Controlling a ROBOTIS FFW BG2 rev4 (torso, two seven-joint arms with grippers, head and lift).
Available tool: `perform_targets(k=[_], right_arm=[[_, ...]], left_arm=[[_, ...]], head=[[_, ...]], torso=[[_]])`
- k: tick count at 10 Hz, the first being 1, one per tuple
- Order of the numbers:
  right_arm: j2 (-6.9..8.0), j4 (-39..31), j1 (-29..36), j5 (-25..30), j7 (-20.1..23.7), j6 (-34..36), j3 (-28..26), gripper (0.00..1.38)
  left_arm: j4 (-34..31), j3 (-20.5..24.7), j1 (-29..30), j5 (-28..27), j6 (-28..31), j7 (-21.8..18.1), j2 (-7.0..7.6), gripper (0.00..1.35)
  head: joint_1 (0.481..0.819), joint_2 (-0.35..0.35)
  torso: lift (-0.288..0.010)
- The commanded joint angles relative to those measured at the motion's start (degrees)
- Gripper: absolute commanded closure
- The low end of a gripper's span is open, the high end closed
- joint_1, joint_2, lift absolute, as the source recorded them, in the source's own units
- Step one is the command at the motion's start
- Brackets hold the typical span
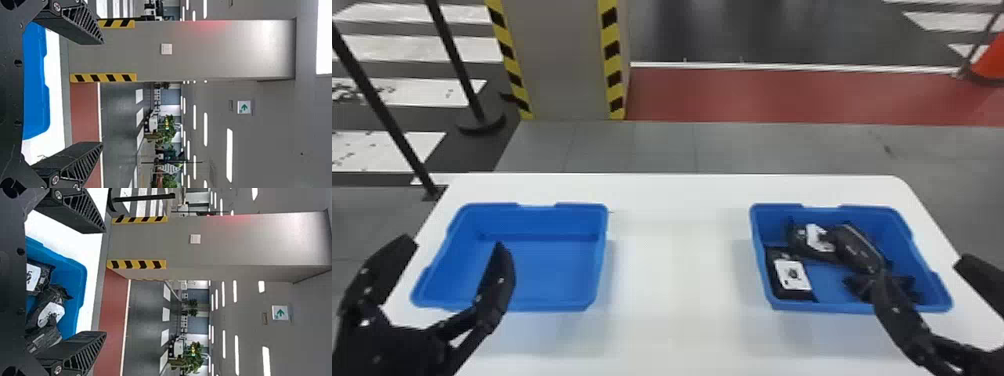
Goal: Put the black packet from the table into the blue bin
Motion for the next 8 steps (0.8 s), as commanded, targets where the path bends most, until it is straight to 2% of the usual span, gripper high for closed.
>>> perform_targets(k=[1,8], right_arm=[[0.09,0.0,0.1,-0.1,0.0,-0.4,0.1,0.10],[0.09,0.1,0.3,0.4,0.0,-0.9,0.5,0.10]], left_arm=[[0.0,0.0,0.1,0.0,0.0,0.0,0.00,0.11],[0.0,0.2,0.3,0.0,0.1,0.0,0.09,0.11]], head=[[0.695,0.003],[0.695,0.008]], torso=[[-0.110],[-0.110]])
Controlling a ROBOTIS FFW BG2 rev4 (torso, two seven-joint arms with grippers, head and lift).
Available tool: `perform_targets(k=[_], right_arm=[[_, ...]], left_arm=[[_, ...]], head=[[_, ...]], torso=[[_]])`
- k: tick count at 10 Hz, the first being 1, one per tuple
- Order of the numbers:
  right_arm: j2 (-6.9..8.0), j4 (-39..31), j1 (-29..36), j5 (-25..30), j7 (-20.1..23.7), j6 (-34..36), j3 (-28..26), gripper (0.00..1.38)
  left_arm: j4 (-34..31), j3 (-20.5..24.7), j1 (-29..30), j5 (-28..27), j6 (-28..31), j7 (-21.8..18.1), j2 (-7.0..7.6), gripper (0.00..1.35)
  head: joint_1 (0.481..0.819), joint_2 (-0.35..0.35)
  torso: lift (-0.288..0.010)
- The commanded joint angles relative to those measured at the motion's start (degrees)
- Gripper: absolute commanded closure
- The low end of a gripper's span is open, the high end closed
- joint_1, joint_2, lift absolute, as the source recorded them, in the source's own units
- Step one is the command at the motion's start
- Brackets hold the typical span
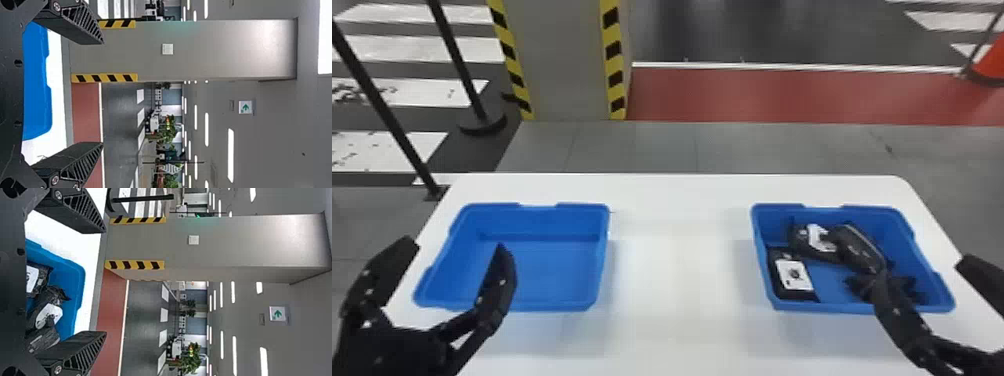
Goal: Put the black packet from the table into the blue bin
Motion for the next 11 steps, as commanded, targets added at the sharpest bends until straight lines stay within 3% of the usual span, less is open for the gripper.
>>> perform_targets(k=[1,11], right_arm=[[-0.08,0.2,-0.1,0.0,0.1,0.0,0.1,0.10],[-0.52,0.6,-0.6,0.1,0.0,-0.4,0.9,0.10]], left_arm=[[0.0,0.0,0.0,0.0,0.0,0.0,-0.02,0.11],[0.0,-0.3,-0.2,-0.1,0.4,0.0,0.06,0.11]], head=[[0.695,0.010],[0.695,0.016]], torso=[[-0.110],[-0.110]])
